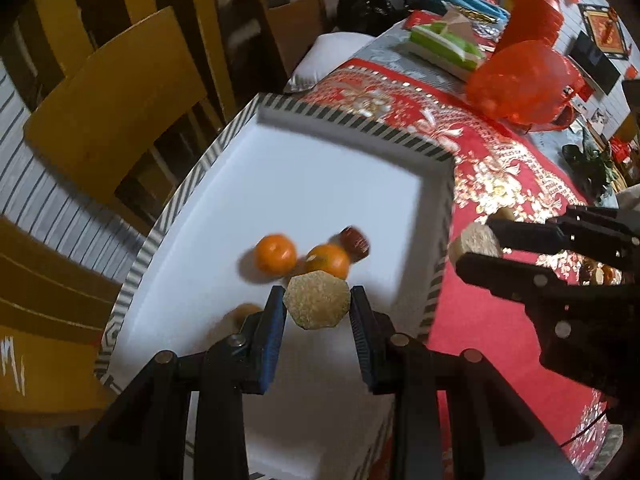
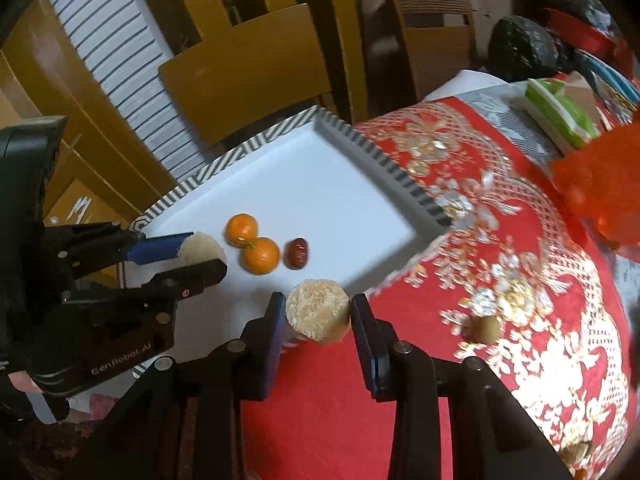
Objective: Organize fruits
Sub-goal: 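Carry the beige slice and beige piece over the white tray with both grippers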
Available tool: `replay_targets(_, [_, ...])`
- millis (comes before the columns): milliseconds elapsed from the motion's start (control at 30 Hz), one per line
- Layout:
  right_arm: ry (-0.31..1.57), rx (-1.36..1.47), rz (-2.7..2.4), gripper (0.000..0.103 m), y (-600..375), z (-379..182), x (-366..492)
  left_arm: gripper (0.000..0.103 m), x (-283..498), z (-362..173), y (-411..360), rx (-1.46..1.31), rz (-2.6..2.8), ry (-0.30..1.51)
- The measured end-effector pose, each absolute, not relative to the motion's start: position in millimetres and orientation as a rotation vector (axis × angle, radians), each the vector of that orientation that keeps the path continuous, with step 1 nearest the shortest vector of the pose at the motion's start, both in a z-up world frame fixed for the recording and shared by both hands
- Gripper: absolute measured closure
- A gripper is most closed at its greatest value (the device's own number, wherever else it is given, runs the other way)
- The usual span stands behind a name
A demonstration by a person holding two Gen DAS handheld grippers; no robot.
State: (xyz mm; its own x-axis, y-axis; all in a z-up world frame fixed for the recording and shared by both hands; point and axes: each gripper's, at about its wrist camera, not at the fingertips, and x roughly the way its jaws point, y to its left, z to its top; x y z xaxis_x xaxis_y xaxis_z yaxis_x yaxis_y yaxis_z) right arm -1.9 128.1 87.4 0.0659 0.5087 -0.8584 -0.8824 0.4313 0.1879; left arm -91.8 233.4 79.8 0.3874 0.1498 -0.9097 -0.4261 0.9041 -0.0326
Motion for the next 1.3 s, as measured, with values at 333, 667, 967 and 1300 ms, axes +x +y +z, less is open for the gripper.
replay_targets(333, [1.086,-0.485,1.17,0.067,163.1,68.3,-19.4,0.072,-122.9,56.5,248.0,-0.347,0.394,1.179])
replay_targets(667, [1.141,-0.511,1.192,0.067,182.2,43.0,-28.2,0.072,-131.2,44.5,255.4,-0.383,0.399,1.201])
replay_targets(967, [1.185,-0.528,1.189,0.067,189.8,26.7,-28.4,0.072,-130.3,38.3,257.4,-0.391,0.399,1.209])
replay_targets(1300, [1.191,-0.527,1.19,0.067,195.8,22.2,-27.2,0.072,-129.3,32.2,262.1,-0.415,0.406,1.227])
